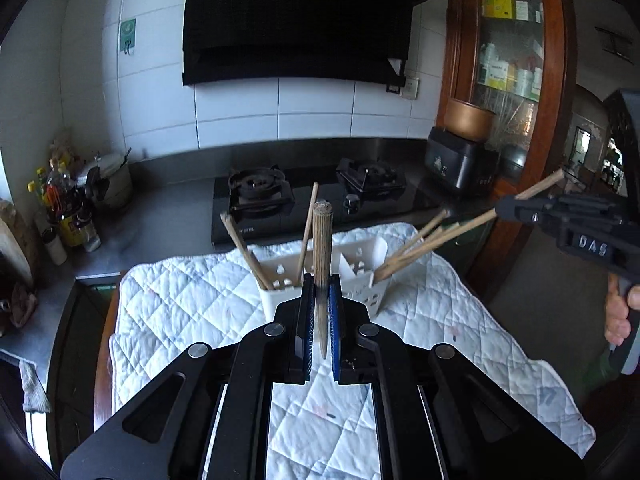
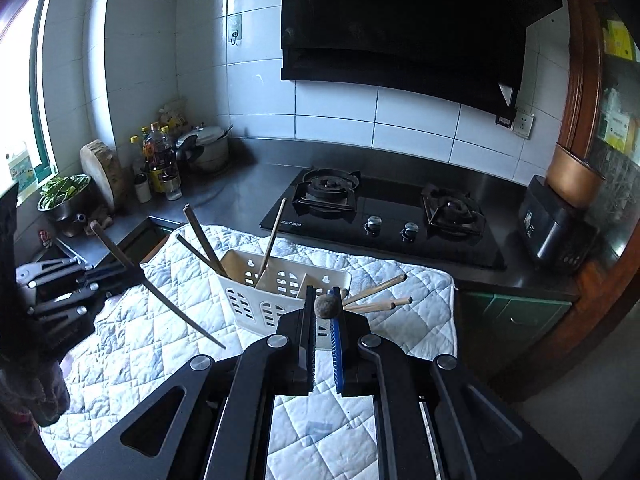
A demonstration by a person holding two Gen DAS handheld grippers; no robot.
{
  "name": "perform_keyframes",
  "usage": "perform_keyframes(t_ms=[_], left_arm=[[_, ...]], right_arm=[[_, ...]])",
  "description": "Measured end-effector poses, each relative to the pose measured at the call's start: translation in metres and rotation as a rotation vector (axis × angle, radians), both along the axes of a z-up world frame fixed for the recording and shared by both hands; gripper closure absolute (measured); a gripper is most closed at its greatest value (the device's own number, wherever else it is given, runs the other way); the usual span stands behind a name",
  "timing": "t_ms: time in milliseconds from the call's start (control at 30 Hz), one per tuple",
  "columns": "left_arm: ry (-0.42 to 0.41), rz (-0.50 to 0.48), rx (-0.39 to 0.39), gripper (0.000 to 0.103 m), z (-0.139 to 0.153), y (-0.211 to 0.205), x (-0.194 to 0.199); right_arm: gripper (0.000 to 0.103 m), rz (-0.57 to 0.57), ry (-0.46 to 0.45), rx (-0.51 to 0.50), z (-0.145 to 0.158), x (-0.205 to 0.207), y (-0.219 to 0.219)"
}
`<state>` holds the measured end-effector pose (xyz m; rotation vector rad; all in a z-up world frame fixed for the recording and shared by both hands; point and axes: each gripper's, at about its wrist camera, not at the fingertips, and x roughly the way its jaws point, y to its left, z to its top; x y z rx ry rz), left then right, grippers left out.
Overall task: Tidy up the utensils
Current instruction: 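Lift both held chopsticks and carry them above the white holder, then lower the chopsticks into the holder and open both tools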
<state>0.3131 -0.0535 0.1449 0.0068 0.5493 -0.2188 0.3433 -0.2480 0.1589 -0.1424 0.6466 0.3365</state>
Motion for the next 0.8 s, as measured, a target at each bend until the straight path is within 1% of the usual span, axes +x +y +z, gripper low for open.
perform_keyframes(t_ms=[100, 167, 333, 400, 467, 633, 800], left_arm=[[-0.036, 0.019, -0.003, 0.097, 0.022, 0.000, 0.013], [-0.058, 0.032, -0.002, 0.097, 0.033, 0.001, 0.023], [-0.090, 0.071, 0.021, 0.097, 0.043, 0.001, 0.046], [-0.096, 0.087, 0.027, 0.097, 0.042, 0.002, 0.055], [-0.083, 0.105, 0.024, 0.097, 0.037, 0.004, 0.066], [-0.014, 0.115, -0.009, 0.097, 0.018, 0.015, 0.090], [0.051, 0.107, -0.032, 0.097, -0.002, 0.019, 0.105]], right_arm=[[0.096, 0.012, 0.034, 0.000, -0.004, 0.017, 0.003], [0.096, 0.013, 0.049, -0.027, -0.009, 0.028, 0.008], [0.096, 0.019, 0.084, -0.059, -0.027, 0.047, 0.016], [0.096, 0.022, 0.095, -0.070, -0.035, 0.052, 0.019], [0.096, 0.027, 0.108, -0.075, -0.042, 0.056, 0.019], [0.096, 0.032, 0.134, -0.088, -0.053, 0.063, 0.023], [0.096, 0.040, 0.144, -0.099, -0.057, 0.069, 0.027]])
